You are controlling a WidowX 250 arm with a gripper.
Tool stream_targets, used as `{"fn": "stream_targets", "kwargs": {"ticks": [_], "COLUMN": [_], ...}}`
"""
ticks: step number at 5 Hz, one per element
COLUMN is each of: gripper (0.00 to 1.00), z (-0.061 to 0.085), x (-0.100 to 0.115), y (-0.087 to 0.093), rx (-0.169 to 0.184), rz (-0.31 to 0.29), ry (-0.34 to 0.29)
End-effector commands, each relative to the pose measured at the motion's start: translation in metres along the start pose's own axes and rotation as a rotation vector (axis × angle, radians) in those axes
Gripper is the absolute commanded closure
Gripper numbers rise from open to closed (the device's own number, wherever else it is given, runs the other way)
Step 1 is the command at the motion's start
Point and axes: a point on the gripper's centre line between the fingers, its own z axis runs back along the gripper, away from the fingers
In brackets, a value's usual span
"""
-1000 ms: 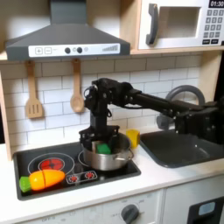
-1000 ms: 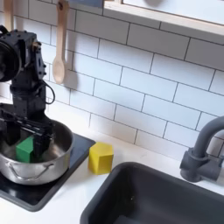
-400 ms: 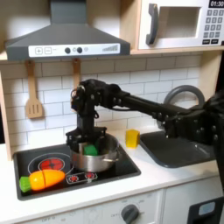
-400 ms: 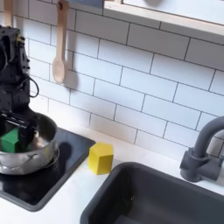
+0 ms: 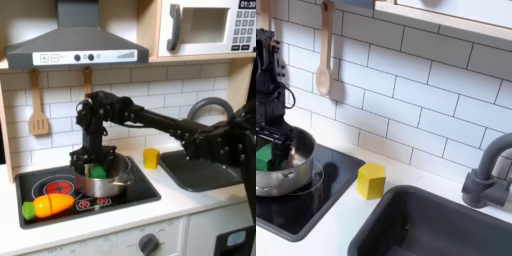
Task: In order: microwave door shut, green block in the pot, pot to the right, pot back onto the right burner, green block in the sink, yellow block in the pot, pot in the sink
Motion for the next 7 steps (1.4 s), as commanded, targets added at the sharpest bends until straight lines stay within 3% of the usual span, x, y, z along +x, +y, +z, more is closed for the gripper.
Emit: {"fn": "stream_targets", "kwargs": {"ticks": [1, 4, 7], "gripper": [0.0, 0.0, 0.0], "z": [-0.001, -0.004, -0.01], "x": [0.0, -0.002, 0.0], "y": [0.012, 0.025, 0.019], "rx": [0.008, 0.01, 0.0], "rz": [0.018, 0.041, 0.027], "ry": [-0.001, 0.008, 0.021]}}
